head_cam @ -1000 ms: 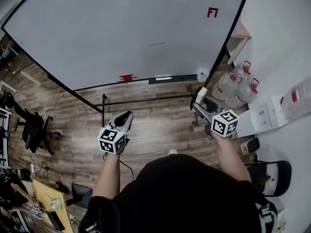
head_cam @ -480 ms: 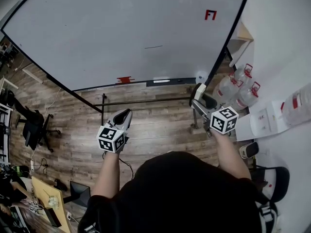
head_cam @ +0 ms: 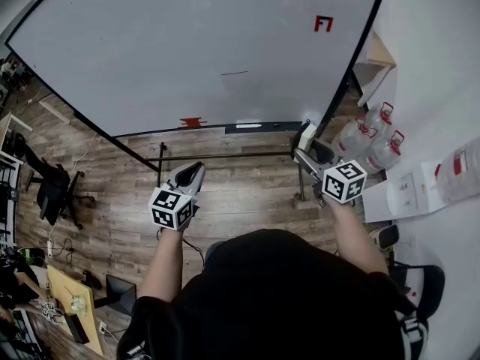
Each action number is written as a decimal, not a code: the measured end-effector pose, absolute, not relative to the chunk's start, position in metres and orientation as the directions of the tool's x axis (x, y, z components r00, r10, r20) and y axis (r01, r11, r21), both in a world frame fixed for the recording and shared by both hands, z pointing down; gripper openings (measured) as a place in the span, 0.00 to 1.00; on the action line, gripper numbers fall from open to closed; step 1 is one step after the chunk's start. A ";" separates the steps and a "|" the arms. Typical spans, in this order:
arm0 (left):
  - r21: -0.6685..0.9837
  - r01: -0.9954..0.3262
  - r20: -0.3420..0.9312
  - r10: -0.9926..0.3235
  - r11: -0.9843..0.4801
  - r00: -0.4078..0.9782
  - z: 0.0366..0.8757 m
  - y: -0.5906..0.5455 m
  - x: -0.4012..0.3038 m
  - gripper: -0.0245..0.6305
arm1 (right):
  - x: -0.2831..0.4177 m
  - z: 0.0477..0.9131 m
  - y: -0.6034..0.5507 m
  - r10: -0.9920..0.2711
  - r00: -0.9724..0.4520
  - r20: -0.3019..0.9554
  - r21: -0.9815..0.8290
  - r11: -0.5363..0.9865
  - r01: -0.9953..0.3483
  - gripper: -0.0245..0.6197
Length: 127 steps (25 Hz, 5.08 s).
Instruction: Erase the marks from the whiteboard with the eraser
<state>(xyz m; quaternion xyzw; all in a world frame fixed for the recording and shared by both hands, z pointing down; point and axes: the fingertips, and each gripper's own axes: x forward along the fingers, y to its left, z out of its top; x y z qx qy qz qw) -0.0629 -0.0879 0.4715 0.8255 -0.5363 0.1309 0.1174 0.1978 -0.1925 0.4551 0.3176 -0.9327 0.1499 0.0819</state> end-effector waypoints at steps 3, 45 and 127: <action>0.038 -0.913 0.344 -0.853 -0.406 0.393 0.469 -0.089 -0.058 0.10 | 0.196 0.454 -0.195 -0.568 -0.788 0.240 -0.220 0.758 -0.614 0.39; 0.092 -0.894 0.328 -0.834 -0.439 0.444 0.481 -0.179 -0.122 0.07 | 0.145 0.461 -0.280 -0.669 -0.689 0.279 -0.136 0.682 -0.718 0.40; 0.172 -0.887 0.432 -0.776 -0.429 0.459 0.547 -0.236 -0.231 0.07 | -0.015 0.460 -0.403 -0.867 -0.468 0.174 0.262 0.498 -0.826 0.39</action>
